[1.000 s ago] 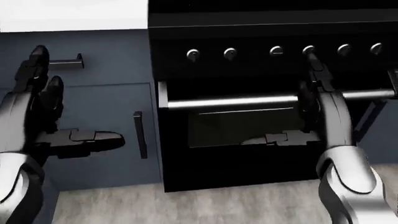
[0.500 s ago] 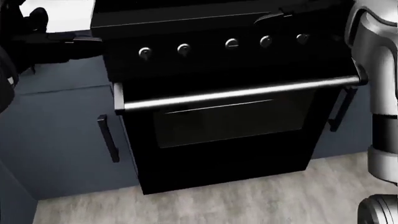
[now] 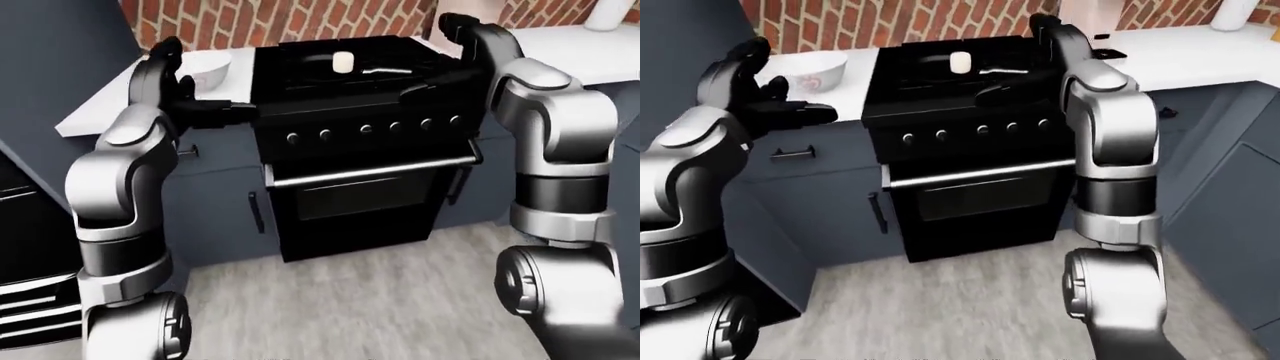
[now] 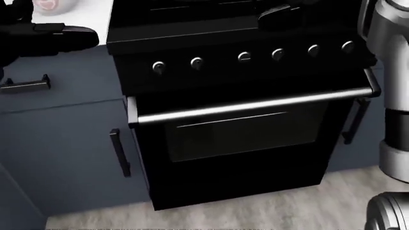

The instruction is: Pick the cheese from the pan and place it in the bowl.

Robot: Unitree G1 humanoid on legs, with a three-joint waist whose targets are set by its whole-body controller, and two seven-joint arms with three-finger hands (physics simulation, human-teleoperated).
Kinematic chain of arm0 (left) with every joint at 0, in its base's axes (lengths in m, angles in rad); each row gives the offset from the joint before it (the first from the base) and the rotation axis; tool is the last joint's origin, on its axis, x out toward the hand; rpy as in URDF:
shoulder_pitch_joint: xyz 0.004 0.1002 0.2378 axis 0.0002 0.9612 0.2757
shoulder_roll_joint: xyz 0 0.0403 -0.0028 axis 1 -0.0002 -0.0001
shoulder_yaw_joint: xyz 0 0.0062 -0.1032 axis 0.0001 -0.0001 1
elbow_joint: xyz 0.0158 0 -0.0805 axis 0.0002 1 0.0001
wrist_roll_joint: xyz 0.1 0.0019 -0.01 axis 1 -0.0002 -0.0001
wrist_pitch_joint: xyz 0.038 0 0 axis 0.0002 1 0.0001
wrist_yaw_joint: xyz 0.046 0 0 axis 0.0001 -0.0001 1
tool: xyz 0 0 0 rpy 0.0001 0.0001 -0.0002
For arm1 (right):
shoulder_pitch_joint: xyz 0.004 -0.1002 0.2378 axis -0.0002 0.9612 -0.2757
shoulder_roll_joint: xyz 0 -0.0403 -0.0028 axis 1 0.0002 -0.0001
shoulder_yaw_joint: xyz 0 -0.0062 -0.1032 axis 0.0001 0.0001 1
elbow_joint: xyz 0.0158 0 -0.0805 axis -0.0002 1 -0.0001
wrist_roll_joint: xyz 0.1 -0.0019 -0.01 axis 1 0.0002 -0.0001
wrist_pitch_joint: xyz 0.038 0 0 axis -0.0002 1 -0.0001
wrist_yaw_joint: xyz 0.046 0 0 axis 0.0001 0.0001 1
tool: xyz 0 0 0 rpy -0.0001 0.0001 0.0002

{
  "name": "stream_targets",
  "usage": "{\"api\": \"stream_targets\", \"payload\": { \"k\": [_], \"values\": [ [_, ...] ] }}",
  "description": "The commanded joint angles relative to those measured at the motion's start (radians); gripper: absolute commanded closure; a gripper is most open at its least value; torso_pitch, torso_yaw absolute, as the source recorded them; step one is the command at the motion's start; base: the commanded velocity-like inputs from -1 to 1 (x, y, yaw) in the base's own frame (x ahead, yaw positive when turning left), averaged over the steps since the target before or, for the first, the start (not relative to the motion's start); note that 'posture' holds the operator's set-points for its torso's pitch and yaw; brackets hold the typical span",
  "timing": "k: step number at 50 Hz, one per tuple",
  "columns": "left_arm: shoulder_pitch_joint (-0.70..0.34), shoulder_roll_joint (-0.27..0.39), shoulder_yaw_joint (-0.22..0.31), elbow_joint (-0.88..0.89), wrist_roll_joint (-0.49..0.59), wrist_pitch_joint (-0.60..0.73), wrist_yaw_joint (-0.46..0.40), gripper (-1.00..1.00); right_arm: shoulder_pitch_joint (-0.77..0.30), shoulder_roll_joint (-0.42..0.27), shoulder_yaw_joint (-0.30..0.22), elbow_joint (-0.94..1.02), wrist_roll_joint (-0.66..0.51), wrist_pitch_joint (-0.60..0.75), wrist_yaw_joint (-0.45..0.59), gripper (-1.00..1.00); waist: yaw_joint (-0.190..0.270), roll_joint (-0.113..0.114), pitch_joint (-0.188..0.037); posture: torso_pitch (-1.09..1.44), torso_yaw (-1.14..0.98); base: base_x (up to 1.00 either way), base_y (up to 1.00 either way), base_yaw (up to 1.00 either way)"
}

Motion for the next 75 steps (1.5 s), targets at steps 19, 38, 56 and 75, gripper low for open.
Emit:
{"api": "stream_targets", "payload": {
  "k": [19, 38, 56, 75],
  "values": [
    [-0.016, 0.028, 0.024, -0.066, -0.016, -0.014, -0.007, -1.0, -0.067, -0.002, -0.014, 0.028, -0.018, -0.07, -0.005, -1.0, -0.003, -0.047, -0.009, 0.0, 0.0, 0.21, 0.0, 0.0],
    [-0.018, 0.037, 0.021, -0.076, -0.02, -0.008, -0.004, -1.0, -0.071, -0.01, -0.011, -0.017, -0.021, -0.027, 0.008, -1.0, 0.007, -0.112, -0.027, 0.0, 0.0, 0.21, 0.0, 0.0],
    [-0.019, 0.035, 0.018, -0.099, -0.023, 0.01, -0.001, -1.0, -0.09, -0.015, -0.015, 0.012, -0.035, -0.019, -0.002, -1.0, -0.014, -0.017, -0.012, 0.0, 0.0, 0.17, 0.0, 0.0],
    [-0.02, 0.034, 0.023, -0.102, -0.026, 0.013, 0.0, -1.0, -0.077, -0.011, -0.006, -0.016, -0.051, -0.003, 0.013, -1.0, 0.009, 0.009, -0.044, 0.0, 0.0, 0.0, 0.03, 0.22]
  ]
}}
